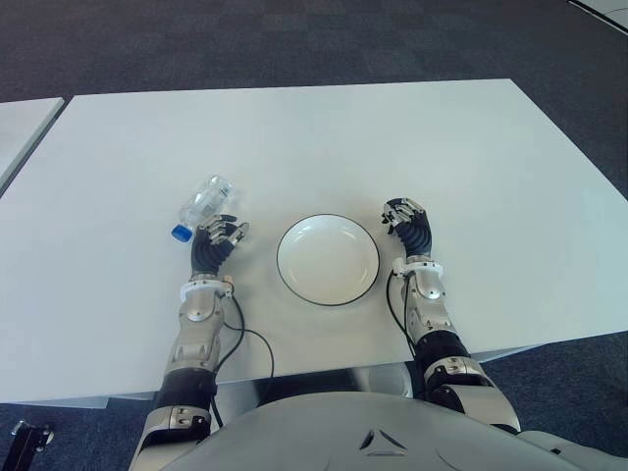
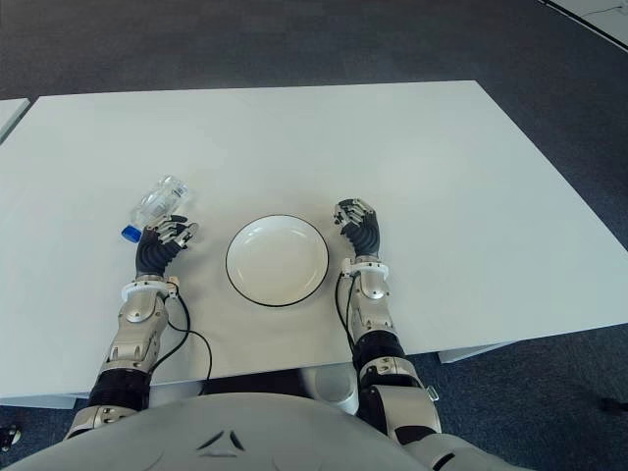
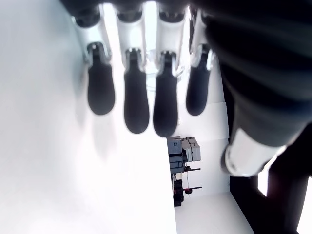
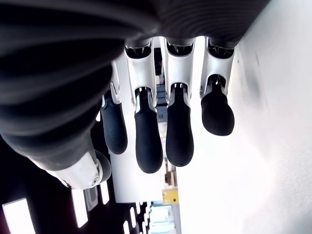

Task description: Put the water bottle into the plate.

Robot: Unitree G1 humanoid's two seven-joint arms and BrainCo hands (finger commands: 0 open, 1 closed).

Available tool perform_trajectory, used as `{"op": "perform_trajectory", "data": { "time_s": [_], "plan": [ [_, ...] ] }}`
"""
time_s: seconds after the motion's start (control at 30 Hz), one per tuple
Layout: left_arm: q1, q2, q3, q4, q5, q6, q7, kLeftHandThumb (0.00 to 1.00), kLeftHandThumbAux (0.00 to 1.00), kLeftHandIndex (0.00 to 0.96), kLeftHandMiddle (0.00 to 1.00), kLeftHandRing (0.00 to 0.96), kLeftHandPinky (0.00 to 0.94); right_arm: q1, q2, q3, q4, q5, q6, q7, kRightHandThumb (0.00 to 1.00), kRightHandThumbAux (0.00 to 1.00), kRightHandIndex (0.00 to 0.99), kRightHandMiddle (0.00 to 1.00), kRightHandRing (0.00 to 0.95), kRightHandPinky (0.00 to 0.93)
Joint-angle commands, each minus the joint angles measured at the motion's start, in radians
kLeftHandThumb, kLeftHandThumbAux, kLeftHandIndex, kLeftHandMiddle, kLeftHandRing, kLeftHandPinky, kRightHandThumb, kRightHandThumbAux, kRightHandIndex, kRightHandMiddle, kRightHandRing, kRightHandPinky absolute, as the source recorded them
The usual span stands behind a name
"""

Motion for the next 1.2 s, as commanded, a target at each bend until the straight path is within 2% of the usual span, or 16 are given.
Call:
{"op": "perform_trajectory", "data": {
  "time_s": [0.03,0.37,0.57,0.7,0.8,0.87,0.97,1.2],
  "plan": [
    [0.025,0.000,-0.010,0.065,0.013,0.037,-0.002,0.708,0.717,0.432,0.563,0.566,0.551,0.053,0.016,0.001,0.055,-0.002,0.094,-0.010,0.704,0.726,0.439,0.814,0.811,0.823],
    [0.012,0.037,-0.028,0.035,0.084,0.040,0.014,0.702,0.720,0.431,0.558,0.574,0.553,0.050,0.015,0.007,0.052,-0.016,0.114,-0.028,0.704,0.726,0.439,0.810,0.803,0.805],
    [0.008,0.053,-0.029,-0.075,0.115,0.089,0.019,0.703,0.720,0.431,0.579,0.589,0.590,0.049,0.014,0.009,0.049,-0.016,0.126,-0.030,0.704,0.726,0.439,0.804,0.795,0.799],
    [-0.006,0.076,-0.041,-0.144,0.183,0.119,0.052,0.706,0.720,0.431,0.591,0.602,0.602,0.049,0.016,0.008,0.046,-0.015,0.132,-0.037,0.704,0.726,0.439,0.802,0.792,0.797],
    [-0.009,0.100,-0.070,-0.219,0.305,0.141,0.116,0.708,0.720,0.431,0.601,0.605,0.580,0.050,0.019,0.006,0.042,-0.012,0.140,-0.039,0.705,0.726,0.439,0.801,0.791,0.798],
    [-0.009,0.105,-0.079,-0.233,0.347,0.145,0.142,0.708,0.721,0.431,0.605,0.606,0.572,0.050,0.020,0.006,0.042,-0.011,0.141,-0.040,0.705,0.726,0.439,0.800,0.791,0.799],
    [-0.013,0.139,-0.112,-0.235,0.478,0.135,0.235,0.710,0.721,0.431,0.614,0.600,0.540,0.047,0.021,0.003,0.047,-0.007,0.140,-0.041,0.705,0.726,0.439,0.801,0.794,0.805],
    [-0.021,0.197,-0.157,-0.244,0.662,0.164,0.352,0.710,0.721,0.429,0.603,0.598,0.566,0.046,0.022,0.000,0.048,-0.006,0.143,-0.042,0.706,0.725,0.439,0.802,0.794,0.804]
  ]
}}
